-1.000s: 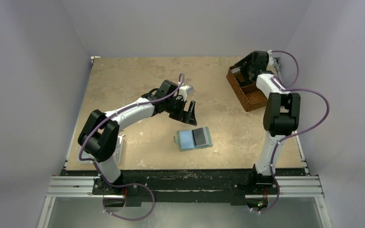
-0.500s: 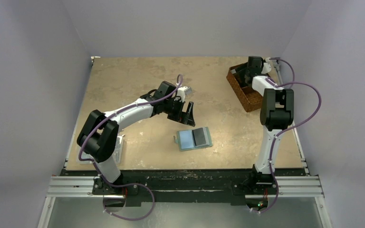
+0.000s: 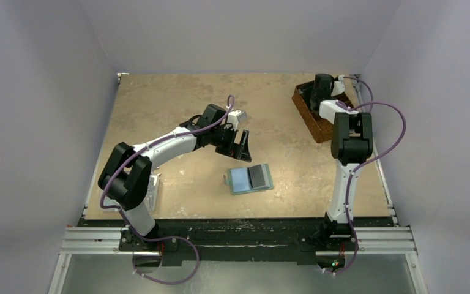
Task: Put the credit cards into the card holder
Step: Pick up the credit card from the storage box, then insert the credit card into the card holder.
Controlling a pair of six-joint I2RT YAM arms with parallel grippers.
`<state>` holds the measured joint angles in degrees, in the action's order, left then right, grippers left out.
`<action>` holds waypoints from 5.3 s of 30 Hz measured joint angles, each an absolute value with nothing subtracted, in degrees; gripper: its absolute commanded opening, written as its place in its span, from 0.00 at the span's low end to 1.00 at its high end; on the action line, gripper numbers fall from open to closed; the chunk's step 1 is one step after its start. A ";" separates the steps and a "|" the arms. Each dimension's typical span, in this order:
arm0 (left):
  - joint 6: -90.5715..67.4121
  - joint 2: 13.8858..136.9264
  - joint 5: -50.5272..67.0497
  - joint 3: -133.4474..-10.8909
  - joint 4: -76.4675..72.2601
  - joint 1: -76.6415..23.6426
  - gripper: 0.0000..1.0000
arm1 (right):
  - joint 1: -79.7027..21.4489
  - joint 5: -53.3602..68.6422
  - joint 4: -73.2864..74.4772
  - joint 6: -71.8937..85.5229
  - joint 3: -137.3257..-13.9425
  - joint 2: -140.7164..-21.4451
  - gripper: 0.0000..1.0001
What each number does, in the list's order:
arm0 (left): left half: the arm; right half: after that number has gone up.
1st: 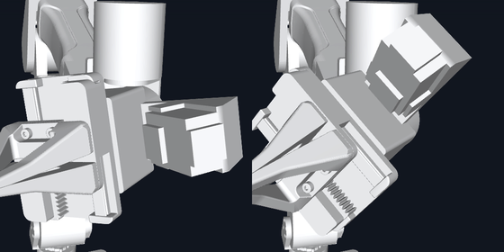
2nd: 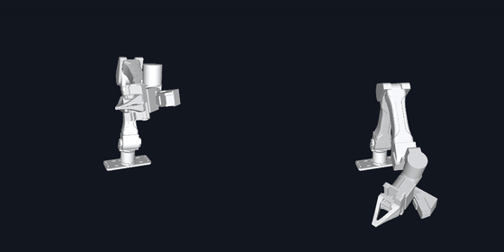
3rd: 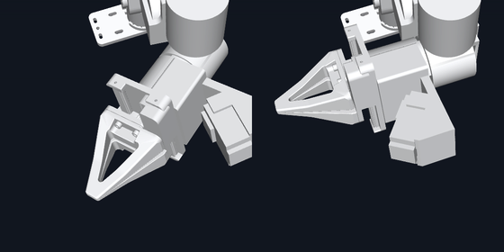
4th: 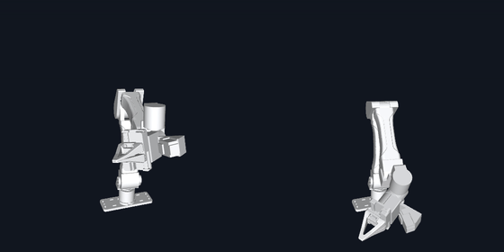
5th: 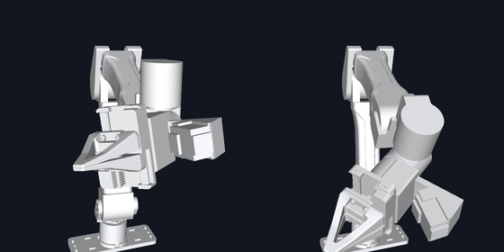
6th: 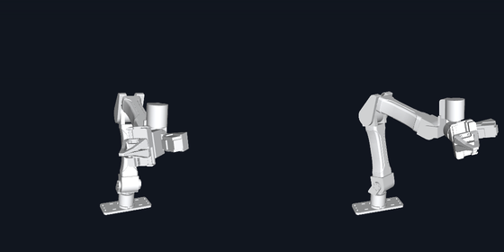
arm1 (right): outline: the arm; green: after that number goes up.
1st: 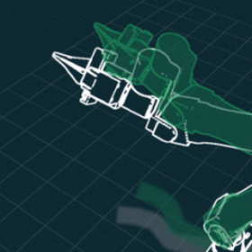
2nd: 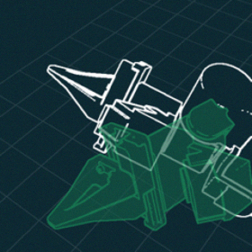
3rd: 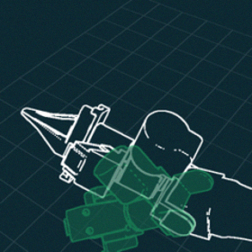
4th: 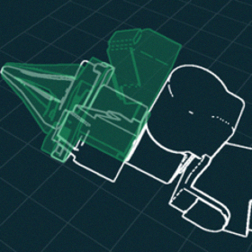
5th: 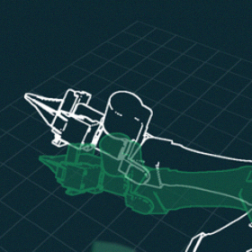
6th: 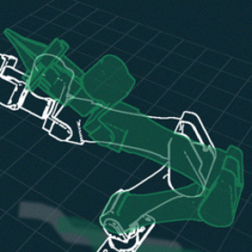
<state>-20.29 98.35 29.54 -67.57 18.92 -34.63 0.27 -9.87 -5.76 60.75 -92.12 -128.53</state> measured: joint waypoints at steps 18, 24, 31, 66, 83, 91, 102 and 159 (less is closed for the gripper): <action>-20.25 98.32 29.56 -67.31 18.90 -34.57 0.88 | 0.78 -9.72 -14.63 62.92 -87.90 -127.85 0.24; -20.10 98.32 29.61 -66.89 18.92 -34.57 0.88 | 1.15 -9.76 -14.06 63.35 -87.29 -126.56 0.17; -19.90 98.32 29.80 -66.83 18.90 -34.57 0.88 | 1.56 -9.63 -12.32 64.66 -87.26 -124.44 0.12; -19.94 98.37 30.79 -66.61 18.37 -33.06 0.88 | 6.31 34.59 -39.94 38.52 -46.39 -88.66 0.00; -22.04 98.56 26.63 -64.16 17.23 -31.94 0.88 | -23.57 24.86 -12.12 14.46 -36.40 -58.67 0.00; -24.05 96.09 23.66 -59.27 17.23 -29.43 0.88 | -35.92 -2.37 -6.39 7.57 -35.11 -50.00 0.00; -29.74 94.65 25.43 -55.20 13.37 -28.88 0.87 | -49.01 -21.67 -1.63 5.74 -36.27 -58.59 0.00; -45.89 100.14 34.11 -44.01 -6.39 -33.01 0.24 | -37.32 3.20 4.19 42.37 -36.97 -77.30 0.00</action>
